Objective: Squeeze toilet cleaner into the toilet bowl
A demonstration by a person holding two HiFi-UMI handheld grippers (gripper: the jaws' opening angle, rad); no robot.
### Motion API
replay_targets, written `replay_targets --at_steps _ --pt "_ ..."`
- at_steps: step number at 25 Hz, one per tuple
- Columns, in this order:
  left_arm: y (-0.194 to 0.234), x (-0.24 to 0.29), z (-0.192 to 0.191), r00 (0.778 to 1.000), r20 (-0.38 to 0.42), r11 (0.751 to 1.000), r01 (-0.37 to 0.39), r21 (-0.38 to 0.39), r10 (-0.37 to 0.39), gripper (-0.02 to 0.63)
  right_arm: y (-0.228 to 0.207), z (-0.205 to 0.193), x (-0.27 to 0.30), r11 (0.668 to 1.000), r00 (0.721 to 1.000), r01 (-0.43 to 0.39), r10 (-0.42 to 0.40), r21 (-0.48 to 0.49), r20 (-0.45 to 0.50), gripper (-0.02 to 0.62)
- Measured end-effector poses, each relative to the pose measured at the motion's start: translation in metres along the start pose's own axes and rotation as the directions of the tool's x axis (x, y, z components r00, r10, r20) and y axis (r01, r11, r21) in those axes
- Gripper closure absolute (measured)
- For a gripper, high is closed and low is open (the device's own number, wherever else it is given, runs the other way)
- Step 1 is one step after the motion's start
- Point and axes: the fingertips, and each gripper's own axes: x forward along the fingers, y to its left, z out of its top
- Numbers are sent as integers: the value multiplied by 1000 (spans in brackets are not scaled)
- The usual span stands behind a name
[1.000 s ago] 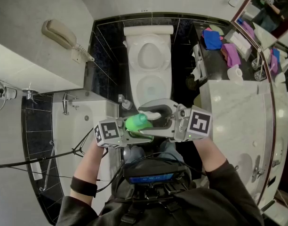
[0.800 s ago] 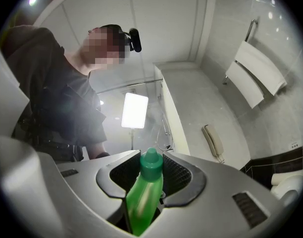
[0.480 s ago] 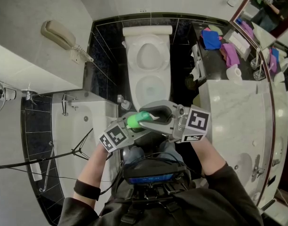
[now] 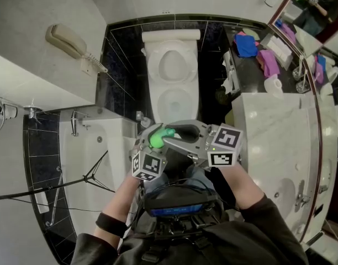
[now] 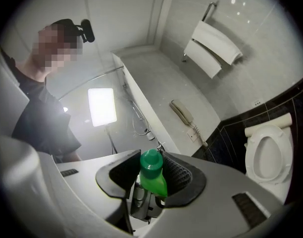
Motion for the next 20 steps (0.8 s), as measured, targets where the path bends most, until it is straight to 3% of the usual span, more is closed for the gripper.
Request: replay_targets --at_steps 5,9,16,18,20 --pt "15 2 -10 989 -31 988 -146 50 148 414 -7 -8 1 993 998 54 -51 104 -32 437" --pt "21 2 -15 978 -51 977 -201 71 204 414 -12 -12 2 984 996 85 -78 158 -49 437" --pt "20 1 -17 982 -54 983 -179 38 181 414 -13 -12 4 984 995 93 -87 152 -45 428" --pt "17 1 -16 987 -48 988 -153 5 153 414 -12 -9 4 990 995 96 -93 103 -33 420" --pt "13 0 -15 995 -32 995 -91 -49 90 413 -8 -3 5 996 997 83 -82 35 -7 368"
